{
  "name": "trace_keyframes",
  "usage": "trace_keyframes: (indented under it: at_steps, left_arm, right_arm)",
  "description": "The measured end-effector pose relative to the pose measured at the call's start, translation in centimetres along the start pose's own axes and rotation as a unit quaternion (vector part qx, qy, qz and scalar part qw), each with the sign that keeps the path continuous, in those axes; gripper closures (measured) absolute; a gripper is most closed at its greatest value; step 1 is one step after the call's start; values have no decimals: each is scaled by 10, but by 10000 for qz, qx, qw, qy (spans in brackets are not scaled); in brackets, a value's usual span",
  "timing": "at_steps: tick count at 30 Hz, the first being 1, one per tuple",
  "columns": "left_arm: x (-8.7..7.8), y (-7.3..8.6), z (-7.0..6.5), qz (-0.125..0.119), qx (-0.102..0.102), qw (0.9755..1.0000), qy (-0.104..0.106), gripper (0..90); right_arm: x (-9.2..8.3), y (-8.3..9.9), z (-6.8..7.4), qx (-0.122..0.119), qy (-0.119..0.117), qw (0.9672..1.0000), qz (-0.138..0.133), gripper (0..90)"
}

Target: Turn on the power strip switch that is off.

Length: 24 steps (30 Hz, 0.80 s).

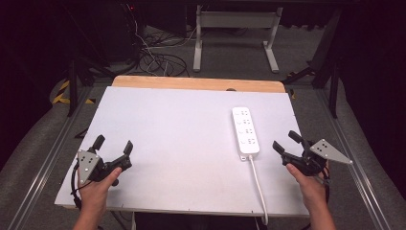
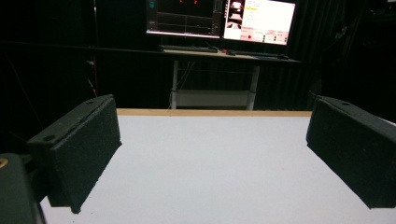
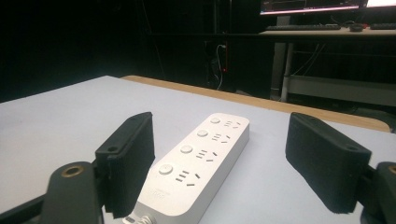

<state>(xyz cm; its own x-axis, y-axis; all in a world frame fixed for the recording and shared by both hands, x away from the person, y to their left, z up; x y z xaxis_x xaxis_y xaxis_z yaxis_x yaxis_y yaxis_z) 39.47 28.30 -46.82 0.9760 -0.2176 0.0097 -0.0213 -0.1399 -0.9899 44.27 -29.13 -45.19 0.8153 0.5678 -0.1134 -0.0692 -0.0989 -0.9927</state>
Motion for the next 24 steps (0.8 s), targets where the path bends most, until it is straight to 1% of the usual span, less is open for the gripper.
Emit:
trace_keyframes:
  at_steps: [2,3,5,6,10,11,13,14,15,16,17,18,19,20,21,22,23,24]
  left_arm:
    - [0,0,0,3,-8,10000,-16,24]
    - [0,0,0,0,-45,10000,-10,25]
    - [-1,-1,0,-9,-49,10000,-21,25]
    - [-1,-1,1,-9,-54,10000,-16,26]
    - [-2,-1,1,-18,-56,10000,-26,28]
    - [-2,-1,1,-16,-48,10000,-25,28]
    - [-2,-1,1,-16,-35,10000,-22,30]
    - [-2,-1,1,-17,-19,10000,-17,31]
    - [-2,-1,1,-17,-19,10000,-17,31]
    - [-2,-1,1,-13,-14,10000,-14,31]
    - [-2,-1,0,-13,-15,10000,-11,31]
    - [-2,-1,0,-18,-19,10000,-9,32]
    - [-2,-1,0,-17,-13,10000,-11,32]
    - [-2,0,1,-15,-16,10000,-38,32]
    - [-2,0,1,-15,-16,10000,-38,32]
    - [-3,0,2,-20,-21,10000,-49,32]
    - [-3,0,2,-17,-15,10000,-50,32]
    - [-3,0,2,-24,-16,10000,-54,33]
  right_arm:
    - [-1,0,0,4,6,10000,-29,247]
    - [-1,-1,0,10,17,10000,-37,253]
    - [-2,-1,0,-13,73,10000,-65,257]
    - [-2,-2,0,18,63,10000,-74,263]
    - [-2,-2,0,-32,71,9999,-67,270]
    - [-2,-4,0,-93,109,9999,-74,299]
    - [-3,-8,2,-148,141,9997,-108,324]
    - [-4,-10,2,-211,111,9996,-117,402]
    - [-5,-13,3,-422,-5,9989,-200,512]
    - [-5,-13,3,-422,-5,9989,-200,512]
    - [-8,-19,6,-735,-44,9968,-317,629]
    - [-9,-23,7,-855,-42,9956,-372,679]
    - [-9,-23,7,-855,-42,9956,-372,679]
    - [-11,-30,9,-920,29,9955,-247,762]
    - [-12,-34,10,-947,77,9954,-118,814]
    - [-12,-34,10,-947,77,9954,-118,814]
    - [-13,-39,11,-944,111,9955,-21,874]
    - [-13,-46,13,-920,154,9956,16,900]
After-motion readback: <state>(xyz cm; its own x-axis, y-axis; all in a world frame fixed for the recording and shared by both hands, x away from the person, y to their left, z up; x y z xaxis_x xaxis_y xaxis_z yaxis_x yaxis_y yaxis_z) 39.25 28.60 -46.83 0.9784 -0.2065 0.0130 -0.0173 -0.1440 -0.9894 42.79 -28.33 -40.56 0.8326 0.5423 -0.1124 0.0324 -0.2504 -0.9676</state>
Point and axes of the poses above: each handheld gripper's, and its own axes: x roughly forward along the jaws, y roughly out of its underside, z roughly to its left, the point moved 1 cm from there along x, roughly forward along the jaws, and after that the axes turned 4 degrees about -x, right-handed, at the moved point
